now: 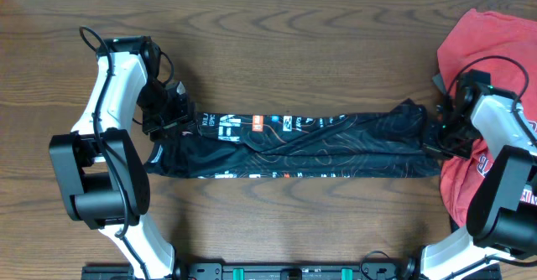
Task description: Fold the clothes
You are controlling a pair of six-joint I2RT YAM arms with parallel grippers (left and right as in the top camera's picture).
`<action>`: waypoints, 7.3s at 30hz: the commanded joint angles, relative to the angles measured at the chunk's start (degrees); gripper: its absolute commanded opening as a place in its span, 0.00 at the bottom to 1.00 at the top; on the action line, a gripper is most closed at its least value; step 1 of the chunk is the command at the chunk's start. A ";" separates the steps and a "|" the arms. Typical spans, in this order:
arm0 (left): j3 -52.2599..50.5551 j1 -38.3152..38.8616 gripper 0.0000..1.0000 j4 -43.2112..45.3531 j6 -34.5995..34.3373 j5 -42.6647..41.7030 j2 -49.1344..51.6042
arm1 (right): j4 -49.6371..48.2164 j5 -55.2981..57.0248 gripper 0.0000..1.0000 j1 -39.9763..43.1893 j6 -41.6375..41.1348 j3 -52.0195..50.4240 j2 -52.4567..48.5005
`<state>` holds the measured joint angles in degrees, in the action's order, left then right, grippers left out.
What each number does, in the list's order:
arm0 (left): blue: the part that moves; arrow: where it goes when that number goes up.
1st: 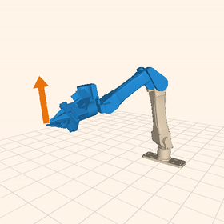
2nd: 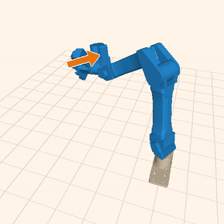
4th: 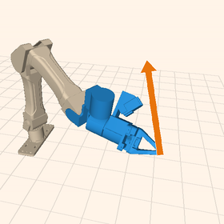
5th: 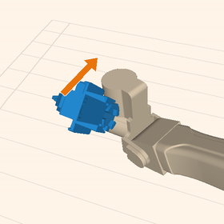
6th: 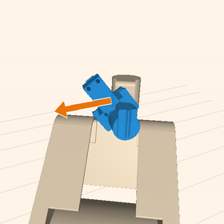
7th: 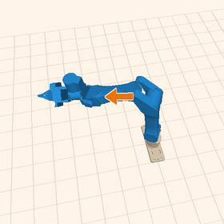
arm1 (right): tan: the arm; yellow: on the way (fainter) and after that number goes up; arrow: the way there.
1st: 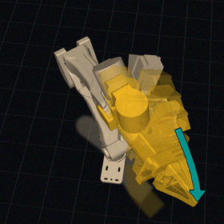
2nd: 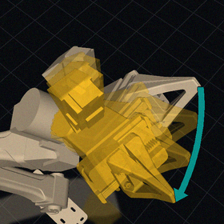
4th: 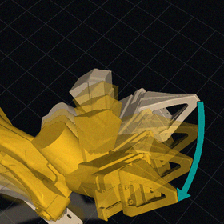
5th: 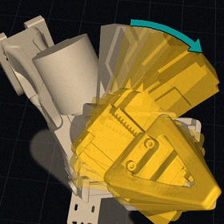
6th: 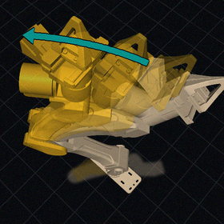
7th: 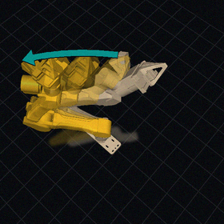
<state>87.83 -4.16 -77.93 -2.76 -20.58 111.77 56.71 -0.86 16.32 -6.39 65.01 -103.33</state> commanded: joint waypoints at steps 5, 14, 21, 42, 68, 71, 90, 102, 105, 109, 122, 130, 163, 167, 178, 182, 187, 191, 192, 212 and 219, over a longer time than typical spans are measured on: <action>0.02 0.02 0.61 -0.15 0.15 0.33 0.00 | 2.45 4.48 0.36 1.25 -2.36 0.72 1.11; 0.02 0.02 0.61 -0.15 0.15 0.33 0.00 | 2.58 3.50 0.52 1.31 -1.14 2.03 1.11; 0.02 0.02 0.61 0.26 0.15 0.33 0.00 | -3.28 -0.63 0.75 1.29 3.98 2.27 0.98; 0.02 0.02 0.62 1.14 0.15 0.33 0.00 | -12.90 -2.40 0.77 0.92 3.91 -3.85 -0.44; 0.02 0.02 0.62 1.14 0.15 0.33 0.00 | -20.06 -7.37 0.01 0.85 3.91 -9.57 -0.94; 0.02 0.02 0.61 1.14 0.15 0.33 0.00 | -20.31 -7.39 0.01 0.85 3.93 -9.49 -0.94; 0.02 0.02 0.61 2.19 0.13 0.33 0.00 | -1.57 -11.65 0.01 -12.70 4.42 7.50 2.58; 0.02 0.02 0.61 2.64 -0.09 0.31 0.00 | -6.27 -11.61 0.01 -36.28 -8.11 7.43 2.47; 0.02 0.02 0.61 2.62 -0.09 0.31 0.00 | -8.70 -11.61 0.01 -40.30 -10.25 7.43 2.45; 0.02 0.02 0.61 2.58 -0.09 0.31 0.00 | -10.95 -11.61 0.01 -44.06 -13.11 7.41 1.92; 0.02 0.02 0.62 2.58 -0.09 0.31 0.00 | -12.37 -11.91 0.01 -48.85 -15.91 7.41 1.01; 0.02 0.02 0.62 2.58 -0.09 0.31 0.00 | -12.68 -12.79 0.09 -51.49 -15.91 7.41 1.01; 0.02 0.02 0.61 2.60 -0.07 0.33 0.00 | -17.22 -1.29 0.41 -50.88 -16.33 -2.93 0.98; 0.02 0.02 0.61 2.62 -0.07 0.33 0.00 | -19.67 -4.52 0.30 -50.88 -16.31 -4.24 0.98; 0.02 0.02 0.61 2.64 -0.07 0.33 0.00 | -20.26 -9.92 0.01 -50.90 -14.38 -4.46 0.98; 0.02 0.02 0.61 2.67 -0.07 0.33 0.00 | -21.20 -23.32 0.04 -50.90 -4.39 -4.44 0.98; 0.02 0.02 0.61 2.82 -0.07 0.33 0.00 | -21.20 -34.56 0.27 -51.06 2.82 -4.44 0.98; 0.02 0.02 0.62 2.82 -0.07 0.33 0.00 | -21.42 -34.49 0.59 -51.25 2.86 -4.44 0.98; 0.02 0.02 0.62 2.82 -0.07 0.33 0.00 | -21.55 -34.23 0.60 -51.25 2.84 -4.44 1.01; 0.02 0.02 0.81 5.44 -0.04 8.66 0.00 | -14.43 -6.05 0.69 -43.89 -9.92 -1.16 15.47; -0.33 0.00 0.89 9.73 1.97 12.72 0.37 | -9.20 -4.90 0.72 -40.15 -9.90 -1.60 15.13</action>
<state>87.77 -4.16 -68.88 -2.70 -11.29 111.77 47.05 -7.99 -24.91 -14.92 63.48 -88.01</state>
